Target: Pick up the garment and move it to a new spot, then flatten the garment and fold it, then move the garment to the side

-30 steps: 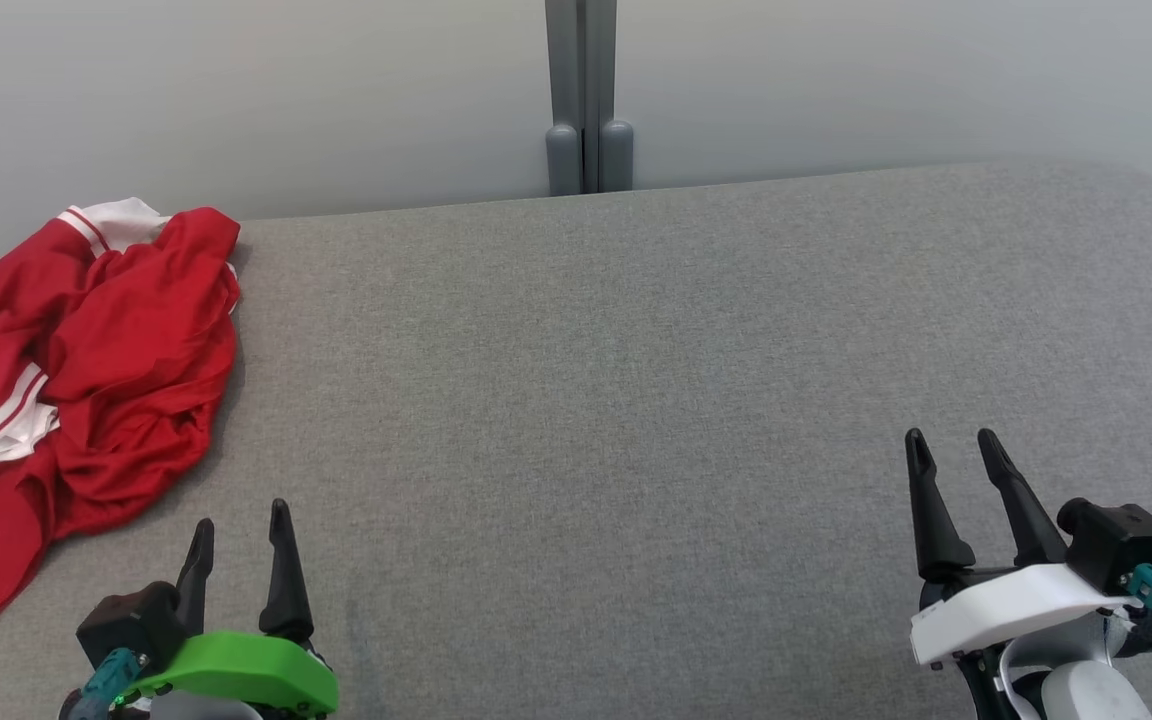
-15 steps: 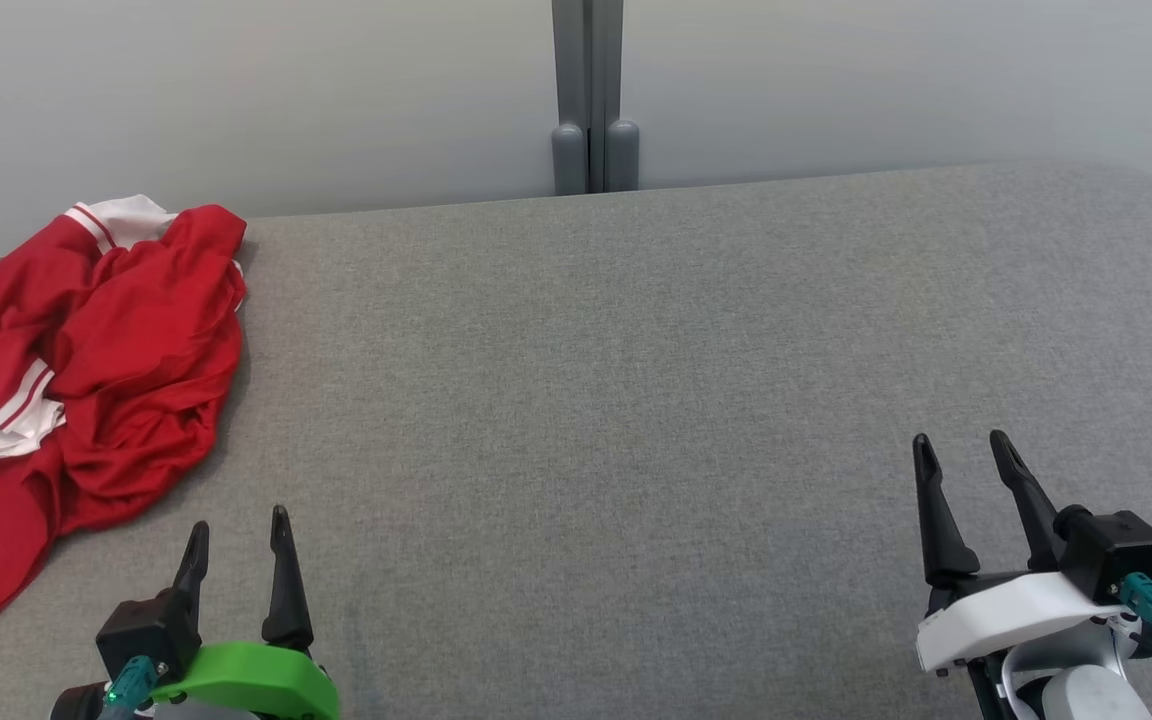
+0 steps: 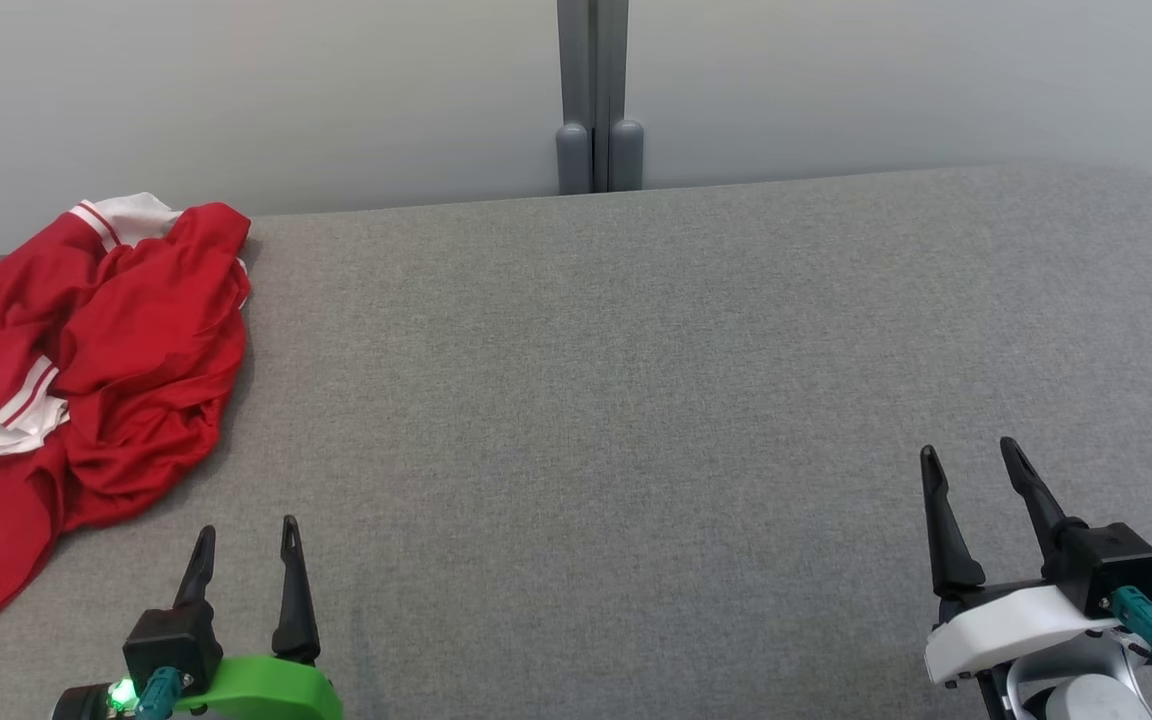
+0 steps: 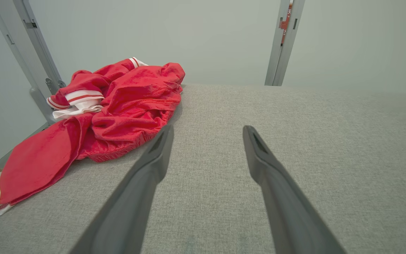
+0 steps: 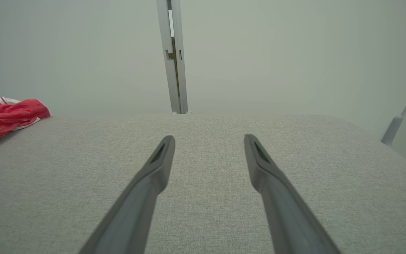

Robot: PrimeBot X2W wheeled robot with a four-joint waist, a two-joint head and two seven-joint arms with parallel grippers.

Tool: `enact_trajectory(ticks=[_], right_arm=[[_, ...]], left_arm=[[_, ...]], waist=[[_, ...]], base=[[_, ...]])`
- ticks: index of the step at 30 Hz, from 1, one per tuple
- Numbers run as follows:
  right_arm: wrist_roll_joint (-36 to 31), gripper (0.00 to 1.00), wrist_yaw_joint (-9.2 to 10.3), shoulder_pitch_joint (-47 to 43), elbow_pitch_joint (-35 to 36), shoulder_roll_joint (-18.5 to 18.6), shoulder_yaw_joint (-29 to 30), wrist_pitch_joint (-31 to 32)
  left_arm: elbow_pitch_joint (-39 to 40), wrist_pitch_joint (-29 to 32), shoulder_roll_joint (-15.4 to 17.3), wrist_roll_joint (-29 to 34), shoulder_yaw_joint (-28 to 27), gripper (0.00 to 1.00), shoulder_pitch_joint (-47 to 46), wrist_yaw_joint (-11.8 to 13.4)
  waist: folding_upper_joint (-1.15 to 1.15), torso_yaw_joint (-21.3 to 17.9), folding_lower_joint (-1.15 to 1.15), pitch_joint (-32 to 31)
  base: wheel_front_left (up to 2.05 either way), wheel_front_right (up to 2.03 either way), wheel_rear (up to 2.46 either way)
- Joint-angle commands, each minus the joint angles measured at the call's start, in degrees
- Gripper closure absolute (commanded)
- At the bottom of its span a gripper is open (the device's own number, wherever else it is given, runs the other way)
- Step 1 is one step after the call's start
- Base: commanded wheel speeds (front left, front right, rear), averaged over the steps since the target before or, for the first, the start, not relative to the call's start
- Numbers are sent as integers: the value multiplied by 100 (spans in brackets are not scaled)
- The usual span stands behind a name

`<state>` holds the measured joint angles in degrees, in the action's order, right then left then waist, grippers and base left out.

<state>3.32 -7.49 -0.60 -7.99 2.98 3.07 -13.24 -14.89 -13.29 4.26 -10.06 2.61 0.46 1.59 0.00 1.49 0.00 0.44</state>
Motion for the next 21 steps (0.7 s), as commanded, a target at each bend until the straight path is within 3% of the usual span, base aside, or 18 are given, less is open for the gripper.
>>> enact_trajectory(ticks=[1,7,12,21], right_arm=[[-135,0,0,-33,7,7,17,-68],[-386,0,0,-86,46,4,58,-121],[-596,0,0,-146,63,0,9,-171],[-628,0,1,-141,5,-4,-191,-200]], left_arm=[[5,-54,5,141,-14,0,43,31],[-54,-117,-3,412,4,0,15,-9],[-71,-158,-18,630,6,0,4,8],[-169,-189,-46,754,17,0,69,5]], waist=[[0,0,0,1],[0,80,0,2],[0,372,0,-15],[0,1632,0,-86]], base=[[0,0,0],[0,0,0],[0,0,0],[0,0,0]])
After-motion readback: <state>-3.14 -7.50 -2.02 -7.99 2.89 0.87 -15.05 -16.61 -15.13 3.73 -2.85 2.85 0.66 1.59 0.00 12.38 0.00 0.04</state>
